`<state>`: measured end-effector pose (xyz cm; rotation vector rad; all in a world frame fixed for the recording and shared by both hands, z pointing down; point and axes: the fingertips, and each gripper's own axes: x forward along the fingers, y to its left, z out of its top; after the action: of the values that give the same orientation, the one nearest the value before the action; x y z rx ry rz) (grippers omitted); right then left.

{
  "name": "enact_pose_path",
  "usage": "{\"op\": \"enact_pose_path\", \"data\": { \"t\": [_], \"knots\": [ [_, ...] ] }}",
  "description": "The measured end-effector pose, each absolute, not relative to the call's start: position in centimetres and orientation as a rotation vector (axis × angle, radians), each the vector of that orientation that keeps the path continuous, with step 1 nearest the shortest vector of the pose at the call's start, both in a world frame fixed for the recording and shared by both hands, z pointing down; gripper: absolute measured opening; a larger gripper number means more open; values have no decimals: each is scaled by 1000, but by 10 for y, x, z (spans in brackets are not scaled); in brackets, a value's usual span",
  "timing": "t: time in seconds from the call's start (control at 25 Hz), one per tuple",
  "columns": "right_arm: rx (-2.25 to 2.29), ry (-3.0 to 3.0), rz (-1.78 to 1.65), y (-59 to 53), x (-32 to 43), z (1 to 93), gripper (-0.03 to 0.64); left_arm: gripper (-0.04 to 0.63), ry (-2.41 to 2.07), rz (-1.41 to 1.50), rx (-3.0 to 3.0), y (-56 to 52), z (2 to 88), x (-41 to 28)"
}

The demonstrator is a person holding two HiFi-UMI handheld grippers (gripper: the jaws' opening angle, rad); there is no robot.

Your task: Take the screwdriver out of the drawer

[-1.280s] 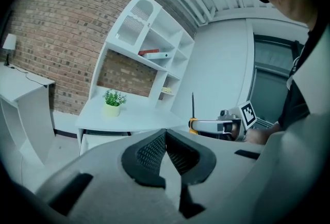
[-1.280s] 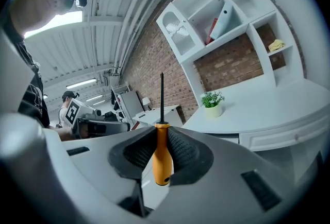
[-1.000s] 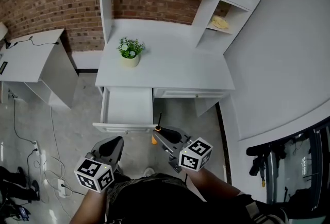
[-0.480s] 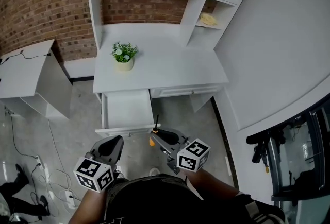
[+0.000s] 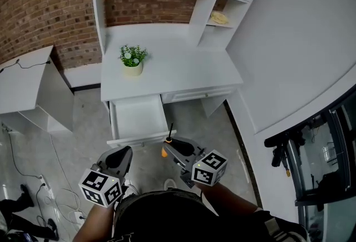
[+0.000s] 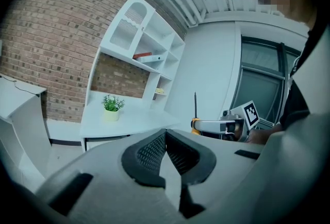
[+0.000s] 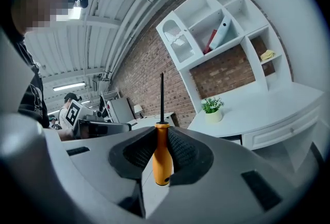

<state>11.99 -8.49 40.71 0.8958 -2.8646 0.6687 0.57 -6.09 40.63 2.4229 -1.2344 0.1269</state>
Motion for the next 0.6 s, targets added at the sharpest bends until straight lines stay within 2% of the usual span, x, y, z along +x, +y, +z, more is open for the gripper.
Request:
{"op": "enact_pose_path", "data": {
  "t": [0.6],
  "knots": [
    [934, -2823, 691, -70, 111, 418, 74, 18, -1188, 135, 2438, -54, 414, -2]
  ]
}}
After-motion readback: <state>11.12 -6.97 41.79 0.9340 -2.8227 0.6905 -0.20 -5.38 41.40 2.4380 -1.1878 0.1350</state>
